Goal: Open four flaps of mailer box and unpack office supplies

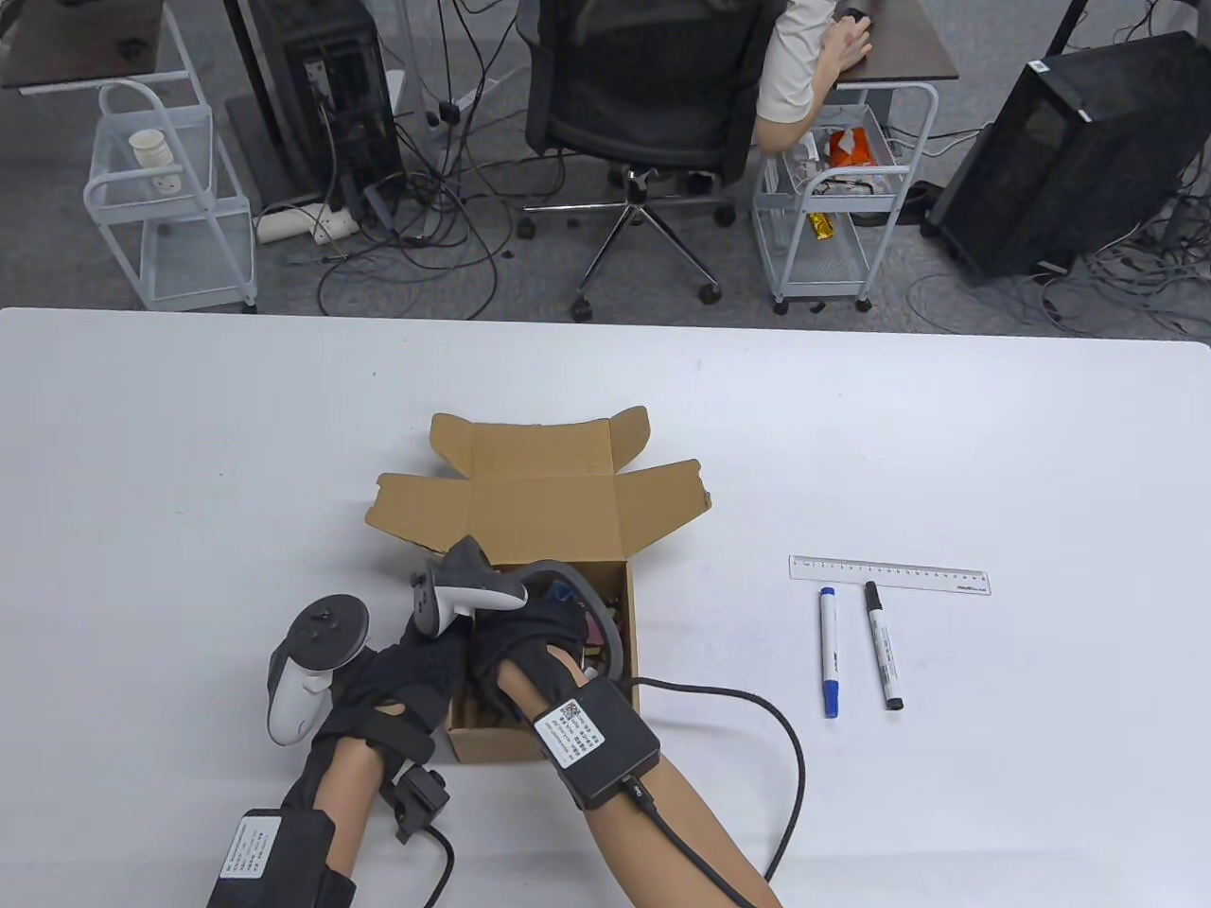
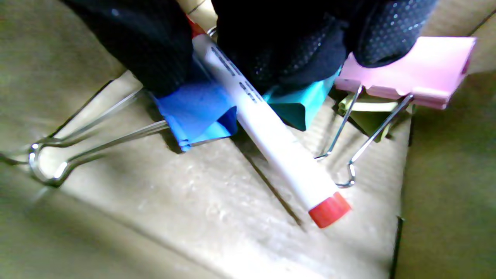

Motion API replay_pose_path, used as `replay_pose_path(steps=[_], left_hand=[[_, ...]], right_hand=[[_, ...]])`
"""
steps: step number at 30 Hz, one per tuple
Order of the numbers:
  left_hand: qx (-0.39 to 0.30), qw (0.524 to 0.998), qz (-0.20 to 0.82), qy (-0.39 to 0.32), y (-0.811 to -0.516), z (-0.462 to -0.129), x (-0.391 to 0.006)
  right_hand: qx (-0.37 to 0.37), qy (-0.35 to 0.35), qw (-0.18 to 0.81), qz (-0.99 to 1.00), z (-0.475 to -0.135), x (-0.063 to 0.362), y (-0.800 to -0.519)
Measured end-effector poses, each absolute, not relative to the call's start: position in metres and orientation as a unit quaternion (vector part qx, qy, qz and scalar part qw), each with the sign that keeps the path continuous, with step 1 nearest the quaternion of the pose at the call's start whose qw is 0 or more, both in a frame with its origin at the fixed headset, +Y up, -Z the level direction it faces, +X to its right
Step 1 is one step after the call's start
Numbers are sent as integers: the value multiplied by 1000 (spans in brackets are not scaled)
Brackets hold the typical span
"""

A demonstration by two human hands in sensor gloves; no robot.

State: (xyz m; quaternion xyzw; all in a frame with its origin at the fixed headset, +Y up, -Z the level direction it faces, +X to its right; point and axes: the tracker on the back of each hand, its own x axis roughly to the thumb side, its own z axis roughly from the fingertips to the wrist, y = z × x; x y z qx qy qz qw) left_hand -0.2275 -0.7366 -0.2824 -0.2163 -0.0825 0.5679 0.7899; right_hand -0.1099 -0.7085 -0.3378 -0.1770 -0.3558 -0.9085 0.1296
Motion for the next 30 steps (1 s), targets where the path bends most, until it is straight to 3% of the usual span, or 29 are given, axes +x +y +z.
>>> replay_pose_path(steps=[10, 18, 27, 30], left_hand=[[-210, 800, 557, -81, -736, -284, -228], [-208, 805, 550, -82, -736, -284, -227], [-210, 801, 555, -84, -737, -285, -229], [-211, 801, 555, -84, -737, -284, -229]], right_hand=[[-188, -318, 100, -924, -334, -108, -699], [-182, -368, 68, -909, -340, -102, -707], [-165, -318, 32, -933, -339, -83, -692], [-163, -286, 7, -944, -335, -71, -674]])
